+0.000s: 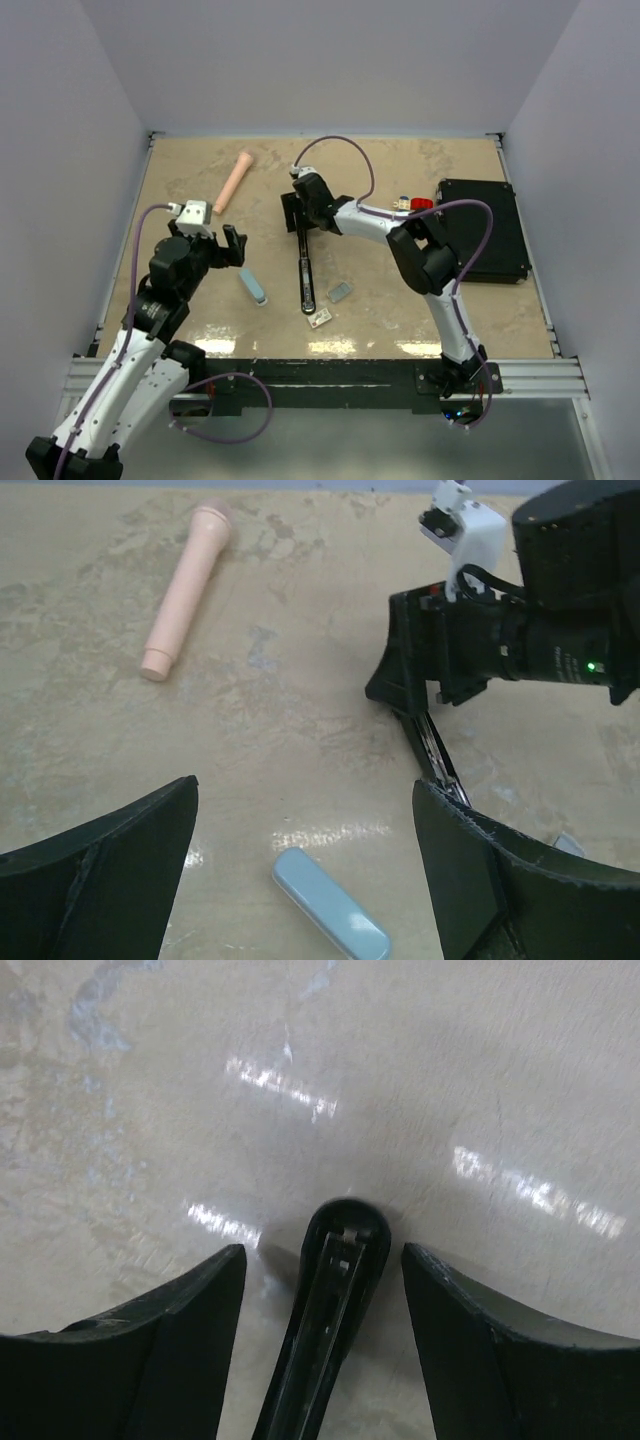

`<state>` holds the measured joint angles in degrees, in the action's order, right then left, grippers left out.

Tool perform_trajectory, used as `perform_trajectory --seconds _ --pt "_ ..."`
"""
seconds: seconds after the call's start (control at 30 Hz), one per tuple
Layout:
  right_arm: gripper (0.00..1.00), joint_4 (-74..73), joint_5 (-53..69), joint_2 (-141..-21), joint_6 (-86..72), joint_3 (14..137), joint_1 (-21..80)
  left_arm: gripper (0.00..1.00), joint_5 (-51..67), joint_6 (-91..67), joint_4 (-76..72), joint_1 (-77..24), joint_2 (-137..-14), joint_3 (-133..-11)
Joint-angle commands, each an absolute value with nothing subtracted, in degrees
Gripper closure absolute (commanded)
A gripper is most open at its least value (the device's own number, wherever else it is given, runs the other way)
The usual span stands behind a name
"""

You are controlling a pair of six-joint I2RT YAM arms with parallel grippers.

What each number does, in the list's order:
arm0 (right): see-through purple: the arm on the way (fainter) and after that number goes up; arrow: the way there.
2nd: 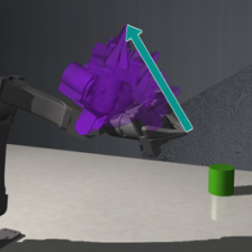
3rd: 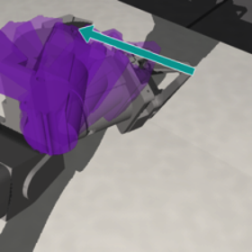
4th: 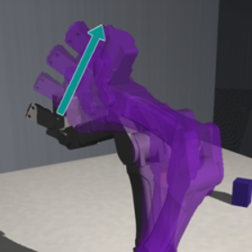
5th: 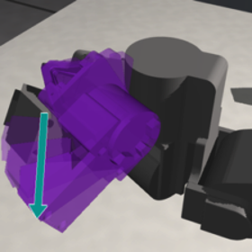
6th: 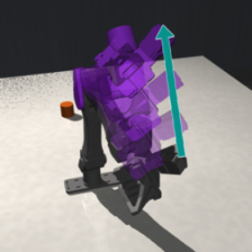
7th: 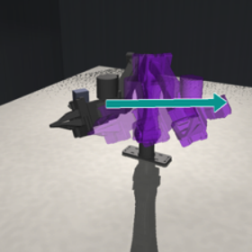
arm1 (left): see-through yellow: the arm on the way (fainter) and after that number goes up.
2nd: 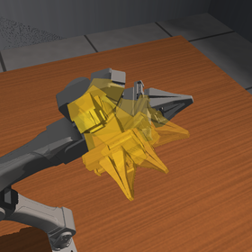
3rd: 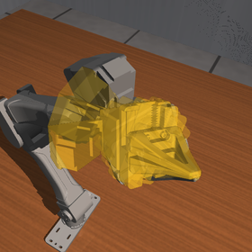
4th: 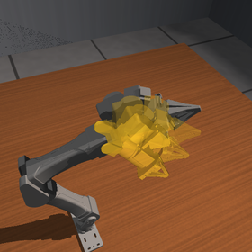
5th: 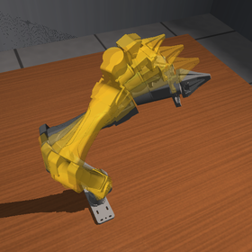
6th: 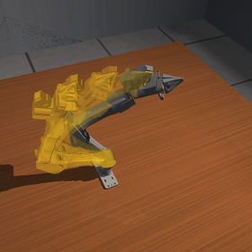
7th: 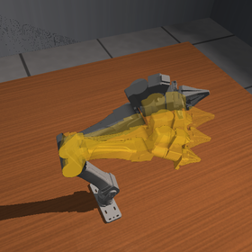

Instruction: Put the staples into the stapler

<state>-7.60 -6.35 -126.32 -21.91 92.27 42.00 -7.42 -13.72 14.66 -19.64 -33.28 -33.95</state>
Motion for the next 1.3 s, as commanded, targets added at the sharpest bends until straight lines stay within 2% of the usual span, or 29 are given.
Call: perform_trajectory --seconds 0.0,0.03,0.13,0.17,0.27,0.37,0.5,0.63,0.7,0.73,0.93,1.07,1.2,1.27 --pt "0.33 -10.5 -10.1 -127.0 -22.9 95.7 42.2 0.08 1.9 -12.9 13.7 -19.5 -37.6 -36.5" --pt "0.35 -10.5 -10.9 -127.1 -23.3 95.5 42.2 0.08 2.6 -13.2 14.0 -19.9 -38.6 -36.8" --pt "0.48 -10.2 -13.4 -126.7 -24.1 94.4 42.3 0.08 3.0 -14.3 15.6 -22.9 -42.7 -38.4" --pt "0.57 -10.3 -14.1 -126.8 -24.3 94.0 42.1 0.08 2.7 -14.8 16.5 -24.0 -44.4 -38.8" --pt "0.72 -10.5 -16.8 -126.0 -25.0 92.6 41.5 0.09 0.2 -17.7 17.7 -28.7 -46.8 -40.1" --pt "0.72 -9.9 -19.1 -123.8 -26.1 89.7 40.3 0.09 -6.2 -21.4 17.8 -37.3 -49.3 -40.8" --pt "0.70 -8.5 -20.9 -118.8 -27.5 83.2 38.3 0.09 -12.2 -26.1 15.2 -46.4 -54.2 -40.2" --pt "0.59 -6.9 -20.7 -116.3 -28.6 79.4 37.3 0.09 -19.5 -30.4 9.4 -54.7 -62.2 -39.7" --pt "0.53 -6.0 -19.9 -115.3 -28.7 77.2 36.6 0.09 -20.9 -31.5 7.6 -56.4 -65.0 -40.2" --pt "0.46 -5.1 -19.3 -114.4 -28.7 76.5 36.4 0.09 -21.4 -31.7 5.1 -57.6 -67.6 -40.4" --pt "0.31 -0.3 -14.2 -107.3 -27.5 70.4 34.2 0.10 -22.0 -30.2 1.0 -60.6 -77.8 -43.7" --pt "0.30 5.0 -6.2 -102.4 -25.1 66.1 30.8 0.13 -20.5 -29.8 -1.5 -61.3 -82.2 -45.0" --pt "0.30 7.9 1.8 -102.9 -22.2 64.7 26.7 0.19 -20.3 -30.0 -3.0 -61.7 -85.6 -44.7" --pt "0.30 8.7 5.0 -103.5 -20.0 64.7 25.8 0.26 -20.3 -29.9 -3.2 -61.6 -86.7 -44.8"
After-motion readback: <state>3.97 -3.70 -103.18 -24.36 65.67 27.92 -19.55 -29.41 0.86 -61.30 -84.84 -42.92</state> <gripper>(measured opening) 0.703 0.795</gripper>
